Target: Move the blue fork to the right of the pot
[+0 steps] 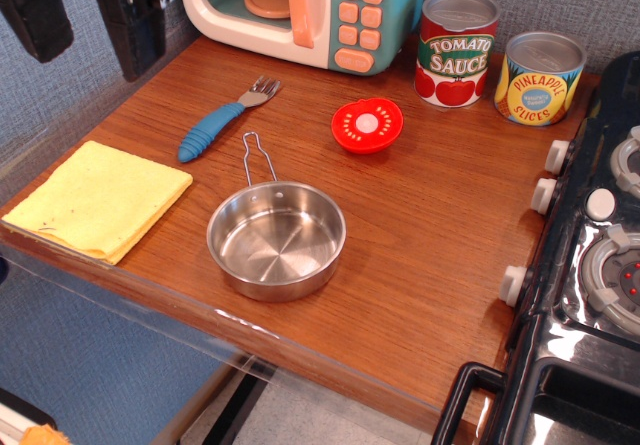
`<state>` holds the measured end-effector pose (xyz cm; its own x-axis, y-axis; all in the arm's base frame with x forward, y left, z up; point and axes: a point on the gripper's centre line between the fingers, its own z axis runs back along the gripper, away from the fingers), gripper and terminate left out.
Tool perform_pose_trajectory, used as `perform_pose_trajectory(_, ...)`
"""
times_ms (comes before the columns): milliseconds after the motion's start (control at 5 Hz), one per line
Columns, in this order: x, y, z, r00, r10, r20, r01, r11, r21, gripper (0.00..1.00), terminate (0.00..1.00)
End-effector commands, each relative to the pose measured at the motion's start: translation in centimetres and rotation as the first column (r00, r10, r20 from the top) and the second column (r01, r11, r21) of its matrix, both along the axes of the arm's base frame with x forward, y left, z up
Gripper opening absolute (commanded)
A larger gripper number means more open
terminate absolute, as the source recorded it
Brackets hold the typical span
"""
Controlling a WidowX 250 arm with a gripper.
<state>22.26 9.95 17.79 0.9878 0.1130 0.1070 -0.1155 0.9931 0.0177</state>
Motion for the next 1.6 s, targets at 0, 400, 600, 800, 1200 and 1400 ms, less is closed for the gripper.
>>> perform_pose_trajectory(0, 5.6, 4.6, -2.4, 0.996, 0.024, 0.091, -0.031, 0.996, 0.081, 1.0, 0.0)
perform_pose_trajectory(400, 10.0, 6.3, -5.6, 0.997, -0.023, 0.079, 0.018, 0.998, 0.058, 1.0, 0.0)
perform_pose_trajectory(600, 11.0, 6.0, -7.8, 0.997, -0.049, 0.066, 0.047, 0.998, 0.034, 1.0, 0.0)
perform_pose_trajectory(800, 11.8, 6.2, -10.0, 0.997, -0.043, 0.067, 0.041, 0.999, 0.028, 1.0, 0.0)
perform_pose_trajectory(1200, 13.2, 6.4, -12.9, 0.998, -0.055, 0.016, 0.053, 0.994, 0.091, 1.0, 0.0)
perform_pose_trajectory(1400, 13.4, 6.6, -14.7, 0.998, -0.046, -0.034, 0.049, 0.993, 0.104, 1.0, 0.0)
